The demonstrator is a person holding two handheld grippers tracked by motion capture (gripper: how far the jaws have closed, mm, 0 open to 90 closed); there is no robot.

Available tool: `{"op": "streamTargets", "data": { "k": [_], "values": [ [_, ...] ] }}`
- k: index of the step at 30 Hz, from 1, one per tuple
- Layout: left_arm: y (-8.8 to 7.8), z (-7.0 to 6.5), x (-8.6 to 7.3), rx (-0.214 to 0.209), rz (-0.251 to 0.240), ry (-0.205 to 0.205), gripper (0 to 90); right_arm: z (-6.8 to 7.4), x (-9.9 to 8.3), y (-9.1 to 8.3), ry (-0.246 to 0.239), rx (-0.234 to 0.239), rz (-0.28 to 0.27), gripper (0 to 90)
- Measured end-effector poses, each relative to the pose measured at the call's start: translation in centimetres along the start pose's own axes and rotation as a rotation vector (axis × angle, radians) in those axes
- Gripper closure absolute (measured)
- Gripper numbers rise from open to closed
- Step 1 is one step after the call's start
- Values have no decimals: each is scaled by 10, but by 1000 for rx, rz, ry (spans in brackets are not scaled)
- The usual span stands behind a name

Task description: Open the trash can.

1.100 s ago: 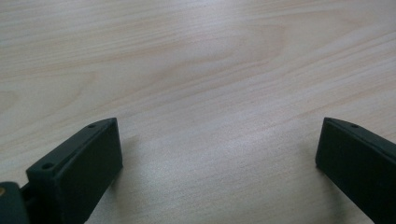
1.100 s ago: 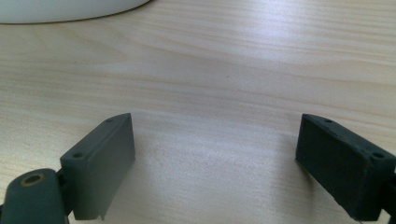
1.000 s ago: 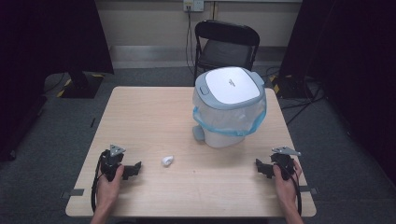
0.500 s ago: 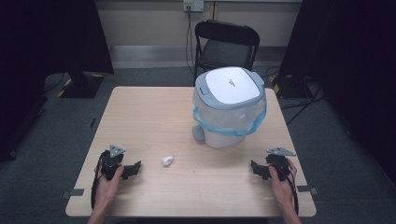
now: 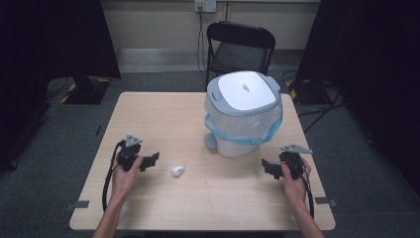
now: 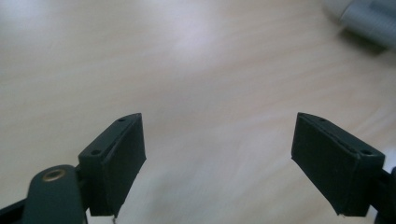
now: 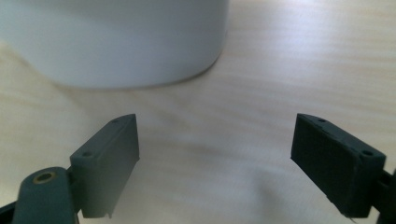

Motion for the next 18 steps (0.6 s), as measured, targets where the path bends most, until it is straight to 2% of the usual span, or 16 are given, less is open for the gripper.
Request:
{"op": "streamTargets", "data": {
  "k": [3, 7, 9, 11, 12, 14, 16, 18],
  "values": [
    [5, -9, 27, -10, -15, 42, 170, -5, 12, -2, 3, -15, -8, 146],
    [19, -17, 58, -56, -27, 60, 170, -14, 24, -2, 24, -44, -4, 153],
    [27, -20, 72, -72, -30, 71, 171, -20, 28, 2, 22, -41, 36, 153],
    [36, -22, 85, -45, -4, 93, 182, -24, 33, 3, 20, -53, 37, 153],
    [39, -23, 92, -50, -10, 93, 190, -27, 36, 3, 26, -58, 35, 154],
    [48, -27, 103, -90, -24, 78, 189, -32, 43, 4, 43, -73, 30, 160],
    [56, -30, 114, -86, -28, 89, 188, -37, 49, 5, 54, -85, 13, 161],
    [64, -32, 125, -110, -40, 71, 188, -40, 55, 8, 46, -82, 19, 178]
  ]
}}
Point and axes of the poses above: each handheld gripper's, and its own axes: y roughly forward along the jaws, x roughly out of its top, z roughly to its left, the point moved 5 cm from there along y, roughly forward along the jaws, and after that the axes turned 15 degrees about z, right-handed, at the moved point
